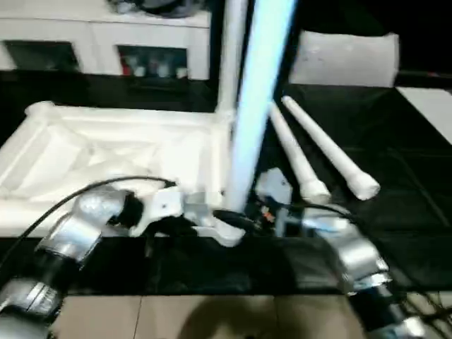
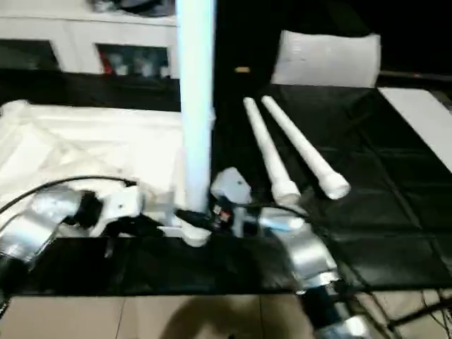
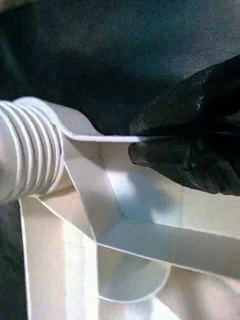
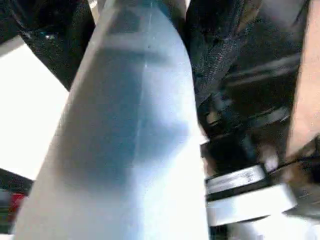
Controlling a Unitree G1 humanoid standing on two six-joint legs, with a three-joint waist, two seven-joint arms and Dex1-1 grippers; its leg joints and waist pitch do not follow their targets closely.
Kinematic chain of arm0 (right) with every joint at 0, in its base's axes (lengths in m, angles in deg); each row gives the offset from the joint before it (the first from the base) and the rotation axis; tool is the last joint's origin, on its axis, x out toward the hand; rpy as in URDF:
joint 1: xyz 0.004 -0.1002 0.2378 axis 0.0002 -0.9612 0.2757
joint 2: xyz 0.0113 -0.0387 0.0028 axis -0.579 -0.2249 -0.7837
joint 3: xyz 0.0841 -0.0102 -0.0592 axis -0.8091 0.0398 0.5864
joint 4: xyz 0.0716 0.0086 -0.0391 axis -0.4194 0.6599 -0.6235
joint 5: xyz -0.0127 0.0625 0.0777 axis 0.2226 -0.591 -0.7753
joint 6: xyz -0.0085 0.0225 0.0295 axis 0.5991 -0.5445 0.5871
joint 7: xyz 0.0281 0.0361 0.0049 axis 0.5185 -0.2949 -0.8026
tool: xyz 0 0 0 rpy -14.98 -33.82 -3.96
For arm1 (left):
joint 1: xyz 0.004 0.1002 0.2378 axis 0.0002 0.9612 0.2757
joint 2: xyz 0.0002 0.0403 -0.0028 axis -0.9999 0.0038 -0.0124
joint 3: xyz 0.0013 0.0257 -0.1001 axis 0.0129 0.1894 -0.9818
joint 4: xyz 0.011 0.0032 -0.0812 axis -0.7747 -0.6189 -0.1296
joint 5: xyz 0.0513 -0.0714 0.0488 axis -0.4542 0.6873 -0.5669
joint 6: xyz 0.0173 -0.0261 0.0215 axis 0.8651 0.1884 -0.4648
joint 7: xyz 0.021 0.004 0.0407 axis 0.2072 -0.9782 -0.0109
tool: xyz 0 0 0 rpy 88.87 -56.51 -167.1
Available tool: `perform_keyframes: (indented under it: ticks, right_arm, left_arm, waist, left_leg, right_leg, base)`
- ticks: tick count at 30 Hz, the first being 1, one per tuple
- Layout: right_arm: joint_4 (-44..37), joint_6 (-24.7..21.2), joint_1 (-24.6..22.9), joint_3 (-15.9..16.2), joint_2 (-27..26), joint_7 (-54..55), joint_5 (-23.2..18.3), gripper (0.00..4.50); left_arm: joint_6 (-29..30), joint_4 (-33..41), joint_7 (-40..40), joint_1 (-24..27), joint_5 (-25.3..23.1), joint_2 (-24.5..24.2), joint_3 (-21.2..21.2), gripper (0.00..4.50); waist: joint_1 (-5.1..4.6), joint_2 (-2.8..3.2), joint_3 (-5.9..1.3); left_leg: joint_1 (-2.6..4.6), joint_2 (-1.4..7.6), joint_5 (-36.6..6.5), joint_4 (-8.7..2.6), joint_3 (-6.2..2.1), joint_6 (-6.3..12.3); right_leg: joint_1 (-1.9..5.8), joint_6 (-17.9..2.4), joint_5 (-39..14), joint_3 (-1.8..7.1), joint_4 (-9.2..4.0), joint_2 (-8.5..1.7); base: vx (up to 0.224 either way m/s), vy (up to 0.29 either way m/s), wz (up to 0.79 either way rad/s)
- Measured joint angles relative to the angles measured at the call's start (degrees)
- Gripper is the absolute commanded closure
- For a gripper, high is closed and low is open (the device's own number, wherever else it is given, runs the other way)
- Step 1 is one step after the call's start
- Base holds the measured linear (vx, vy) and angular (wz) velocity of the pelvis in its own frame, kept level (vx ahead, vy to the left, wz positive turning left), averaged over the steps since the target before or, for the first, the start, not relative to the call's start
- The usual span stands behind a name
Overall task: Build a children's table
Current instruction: Rotate leg to tighten
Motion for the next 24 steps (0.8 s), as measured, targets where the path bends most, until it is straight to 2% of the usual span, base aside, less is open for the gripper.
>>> perform_keyframes:
  ticks: [3, 6, 9, 12, 23, 24]
  right_arm:
    - [1.87, 0.05, 1.21, -0.74, -1.57, 3.52, 0.79, 2.62]
    - [4.01, 0.09, 2.87, -1.54, -2.80, 6.61, 1.63, 2.62]
    - [7.05, 0.54, 5.06, -2.36, -4.69, 10.78, 2.56, 2.62]
    - [8.46, 0.96, 5.74, -3.13, -5.82, 13.40, 2.61, 2.62]
    - [9.12, 0.52, 5.85, -4.74, -7.27, 17.06, 2.89, 2.62]
    - [9.24, 0.33, 5.86, -4.98, -7.43, 17.22, 2.74, 2.27]
  left_arm:
    - [6.92, 6.67, -4.75, 3.67, -0.02, 1.40, -1.76, 4.50]
    - [12.23, 11.03, -8.78, 6.19, 0.15, 3.74, -3.05, 4.50]
    - [18.65, 15.13, -13.76, 7.27, -0.53, 6.56, -3.41, 4.50]
    - [22.03, 16.80, -16.78, 7.13, -1.59, 8.49, -2.96, 4.50]
    - [23.30, 16.15, -19.26, 5.06, -3.09, 9.29, -0.97, 4.50]
    - [23.30, 15.86, -19.26, 4.82, -3.09, 9.27, -0.85, 4.50]
  waist:
    - [-0.91, -0.04, 0.16]
    - [-1.14, -0.15, 0.22]
    - [-0.80, -0.38, 0.32]
    - [-0.20, -0.42, 0.35]
    - [0.74, -0.44, 0.33]
    - [0.75, -0.44, 0.33]
  left_leg:
    - [-0.01, -0.01, -0.04, 0.01, 0.00, -0.04]
    - [-0.10, -0.01, -0.04, 0.00, 0.01, -0.04]
    - [-0.16, -0.02, -0.05, 0.00, 0.02, -0.04]
    - [-0.27, -0.03, -0.12, -0.02, 0.02, -0.04]
    - [-0.29, 0.05, -0.21, 0.01, 0.03, -0.06]
    - [-0.29, 0.06, -0.21, 0.05, 0.02, -0.07]
  right_leg:
    - [-0.12, 0.01, -0.01, -0.05, -0.34, 0.00]
    - [-0.18, 0.01, 0.00, -0.04, -0.57, 0.01]
    - [-0.20, -0.03, 0.02, -0.02, -0.56, 0.02]
    - [-0.22, -0.12, 0.07, -0.01, -0.56, 0.02]
    - [-0.18, -0.34, 0.31, -0.03, -0.55, 0.12]
    - [-0.17, -0.34, 0.31, -0.03, -0.55, 0.12]
  base:
    - [0.000, 0.000, 0.00]
    - [0.000, 0.000, 0.00]
    - [0.000, 0.000, 0.00]
    - [0.000, 0.000, 0.00]
    - [0.000, 0.000, 0.00]
    - [0.000, 0.000, 0.00]
